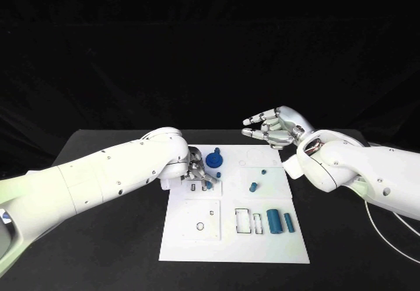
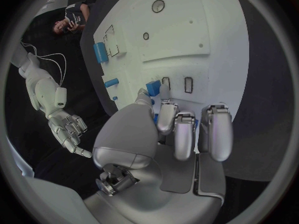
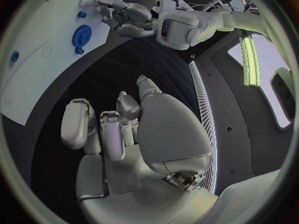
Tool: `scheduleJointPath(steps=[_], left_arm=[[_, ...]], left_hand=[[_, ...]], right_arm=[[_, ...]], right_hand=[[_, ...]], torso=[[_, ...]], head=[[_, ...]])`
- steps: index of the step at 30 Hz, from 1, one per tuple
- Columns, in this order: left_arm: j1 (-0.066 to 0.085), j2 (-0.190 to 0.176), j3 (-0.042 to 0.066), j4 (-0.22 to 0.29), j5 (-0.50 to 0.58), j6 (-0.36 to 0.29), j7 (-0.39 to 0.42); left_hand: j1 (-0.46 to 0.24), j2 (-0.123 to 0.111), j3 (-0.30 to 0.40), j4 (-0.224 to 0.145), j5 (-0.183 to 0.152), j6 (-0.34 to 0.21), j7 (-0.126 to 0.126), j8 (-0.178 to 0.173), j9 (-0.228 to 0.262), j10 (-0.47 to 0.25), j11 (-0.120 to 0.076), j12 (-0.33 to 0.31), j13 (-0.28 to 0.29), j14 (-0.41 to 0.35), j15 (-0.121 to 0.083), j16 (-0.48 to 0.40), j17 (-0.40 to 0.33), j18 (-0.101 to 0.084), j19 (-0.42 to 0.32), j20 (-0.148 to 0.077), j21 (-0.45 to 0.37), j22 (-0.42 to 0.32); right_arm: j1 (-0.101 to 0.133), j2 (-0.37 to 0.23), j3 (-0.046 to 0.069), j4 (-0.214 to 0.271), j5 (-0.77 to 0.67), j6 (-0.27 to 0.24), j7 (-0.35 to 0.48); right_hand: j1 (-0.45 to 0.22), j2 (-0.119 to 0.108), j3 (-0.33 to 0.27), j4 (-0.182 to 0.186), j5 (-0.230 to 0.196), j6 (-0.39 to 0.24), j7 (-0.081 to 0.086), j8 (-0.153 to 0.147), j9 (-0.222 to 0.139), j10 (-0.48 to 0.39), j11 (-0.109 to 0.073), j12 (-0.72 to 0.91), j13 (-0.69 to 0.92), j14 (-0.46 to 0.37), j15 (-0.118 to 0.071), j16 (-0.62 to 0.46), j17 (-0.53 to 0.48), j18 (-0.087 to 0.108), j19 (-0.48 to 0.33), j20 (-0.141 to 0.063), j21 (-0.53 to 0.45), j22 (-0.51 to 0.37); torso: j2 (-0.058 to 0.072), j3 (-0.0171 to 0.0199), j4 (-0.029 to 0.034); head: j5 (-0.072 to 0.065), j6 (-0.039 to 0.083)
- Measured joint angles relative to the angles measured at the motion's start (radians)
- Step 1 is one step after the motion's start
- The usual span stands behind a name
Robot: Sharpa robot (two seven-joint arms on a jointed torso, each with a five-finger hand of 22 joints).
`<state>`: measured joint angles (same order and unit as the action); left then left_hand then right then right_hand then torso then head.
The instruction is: Assemble the parts on the task board
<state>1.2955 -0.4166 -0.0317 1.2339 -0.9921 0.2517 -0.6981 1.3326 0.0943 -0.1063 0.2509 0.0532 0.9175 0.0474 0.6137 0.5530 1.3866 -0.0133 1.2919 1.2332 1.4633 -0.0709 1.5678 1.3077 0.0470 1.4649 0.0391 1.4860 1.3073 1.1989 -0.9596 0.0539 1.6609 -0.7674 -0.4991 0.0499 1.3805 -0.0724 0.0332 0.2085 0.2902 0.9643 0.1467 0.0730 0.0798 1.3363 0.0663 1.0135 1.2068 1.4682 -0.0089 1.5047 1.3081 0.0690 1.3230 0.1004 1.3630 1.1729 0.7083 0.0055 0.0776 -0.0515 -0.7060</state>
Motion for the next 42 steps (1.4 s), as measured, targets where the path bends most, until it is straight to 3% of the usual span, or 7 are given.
scheduleJointPath(steps=[4,9,13,17,19,23,42], left_arm=[[0.001,0.001,0.001,0.000,0.002,-0.002,0.001],[0.003,0.000,0.003,0.002,0.011,-0.011,0.005],[0.001,-0.009,0.001,0.008,0.021,-0.020,0.006],[-0.001,-0.021,0.000,0.022,0.032,-0.027,0.006],[-0.001,-0.030,0.001,0.034,0.037,-0.031,0.007],[-0.001,-0.049,0.002,0.059,0.045,-0.040,0.007],[-0.016,-0.098,0.004,0.138,0.013,-0.142,0.007]], left_hand=[[0.050,-0.006,0.082,-0.041,-0.001,-0.019,-0.005,-0.015,-0.002,-0.009,-0.009,0.000,-0.002,0.005,-0.006,0.000,0.000,0.000,0.002,-0.002,0.000,0.000],[0.092,-0.048,0.219,-0.070,0.045,-0.038,0.002,-0.042,-0.007,-0.009,-0.009,-0.010,-0.012,0.004,-0.011,0.000,0.000,0.000,0.000,-0.008,0.000,0.000],[0.092,-0.101,0.403,0.050,0.046,-0.035,0.012,-0.043,-0.006,-0.011,-0.003,-0.026,-0.038,0.002,-0.009,0.000,0.000,0.000,0.000,-0.008,0.000,0.000],[0.052,-0.176,0.514,0.047,0.046,-0.035,0.012,-0.022,-0.005,-0.011,-0.003,-0.028,-0.085,0.001,-0.011,0.000,0.000,0.000,0.002,-0.006,0.000,0.000],[0.029,-0.198,0.556,0.032,0.046,-0.035,0.015,-0.017,-0.004,-0.010,-0.004,-0.012,-0.016,0.004,-0.010,0.000,0.000,0.000,0.002,-0.006,0.000,0.000],[0.000,-0.200,0.591,0.013,0.046,-0.038,0.013,-0.015,0.053,-0.009,-0.005,-0.020,-0.015,0.004,-0.007,0.000,0.000,0.000,0.002,-0.006,0.000,0.000],[-0.024,-0.204,0.612,0.005,0.041,-0.041,0.016,-0.003,0.074,-0.002,-0.005,-0.019,-0.007,0.004,-0.007,0.000,0.000,0.000,0.002,-0.006,0.000,0.001]], right_arm=[[0.000,0.000,0.000,0.000,0.000,0.002,-0.001],[0.000,0.002,0.000,-0.002,0.000,0.005,-0.001],[-0.001,0.003,-0.001,-0.003,0.000,0.008,-0.002],[-0.001,0.004,-0.001,-0.004,0.000,0.011,-0.003],[-0.001,0.004,-0.002,-0.005,0.000,0.012,-0.003],[-0.002,0.004,-0.002,-0.005,0.000,0.014,-0.003],[-0.003,0.003,-0.003,-0.009,0.000,0.018,-0.004]], right_hand=[[0.000,0.000,0.000,0.000,0.000,0.000,0.000,0.000,0.000,0.000,0.000,0.000,0.000,0.000,0.000,0.000,0.000,0.000,0.000,0.000,-0.004,0.000],[0.000,0.000,0.000,0.000,0.000,0.000,0.000,0.000,0.000,0.000,0.000,0.000,0.000,0.000,0.000,0.000,0.000,0.000,0.000,0.000,-0.004,0.000],[0.000,0.000,0.000,0.000,0.000,0.000,0.000,0.000,0.000,0.000,0.000,0.000,0.000,0.000,0.000,0.000,0.000,0.000,0.000,0.000,-0.004,0.000],[0.000,0.000,0.000,0.000,0.000,0.000,0.000,0.000,0.000,0.000,0.000,0.000,0.000,0.000,0.000,0.000,0.000,0.000,0.000,0.000,-0.004,0.000],[0.000,0.000,0.000,0.000,0.000,0.000,0.000,0.000,0.000,0.000,0.000,0.000,0.000,0.000,0.000,0.000,0.000,0.000,0.000,0.000,-0.004,-0.001],[0.000,0.000,0.000,0.000,0.000,0.000,0.000,0.000,0.000,0.000,0.000,0.000,0.000,0.000,0.000,0.000,0.000,0.000,0.000,0.000,-0.004,-0.001],[0.000,0.000,-0.003,0.003,0.000,0.000,0.000,0.000,0.001,0.000,0.000,0.000,-0.001,0.000,0.000,-0.004,0.000,0.000,0.000,0.000,-0.004,-0.003]], torso=[[0.000,-0.0006,0.0000],[0.000,-0.0007,0.0006],[0.000,-0.0007,0.0008],[0.000,-0.0001,0.0013],[0.000,-0.0001,0.0015],[0.000,0.0005,0.0021],[-0.001,0.0051,0.0069]], head=[[-0.001,-0.001],[-0.002,-0.002],[-0.002,-0.004],[-0.001,-0.004],[-0.001,-0.004],[0.000,-0.004],[0.002,-0.003]])
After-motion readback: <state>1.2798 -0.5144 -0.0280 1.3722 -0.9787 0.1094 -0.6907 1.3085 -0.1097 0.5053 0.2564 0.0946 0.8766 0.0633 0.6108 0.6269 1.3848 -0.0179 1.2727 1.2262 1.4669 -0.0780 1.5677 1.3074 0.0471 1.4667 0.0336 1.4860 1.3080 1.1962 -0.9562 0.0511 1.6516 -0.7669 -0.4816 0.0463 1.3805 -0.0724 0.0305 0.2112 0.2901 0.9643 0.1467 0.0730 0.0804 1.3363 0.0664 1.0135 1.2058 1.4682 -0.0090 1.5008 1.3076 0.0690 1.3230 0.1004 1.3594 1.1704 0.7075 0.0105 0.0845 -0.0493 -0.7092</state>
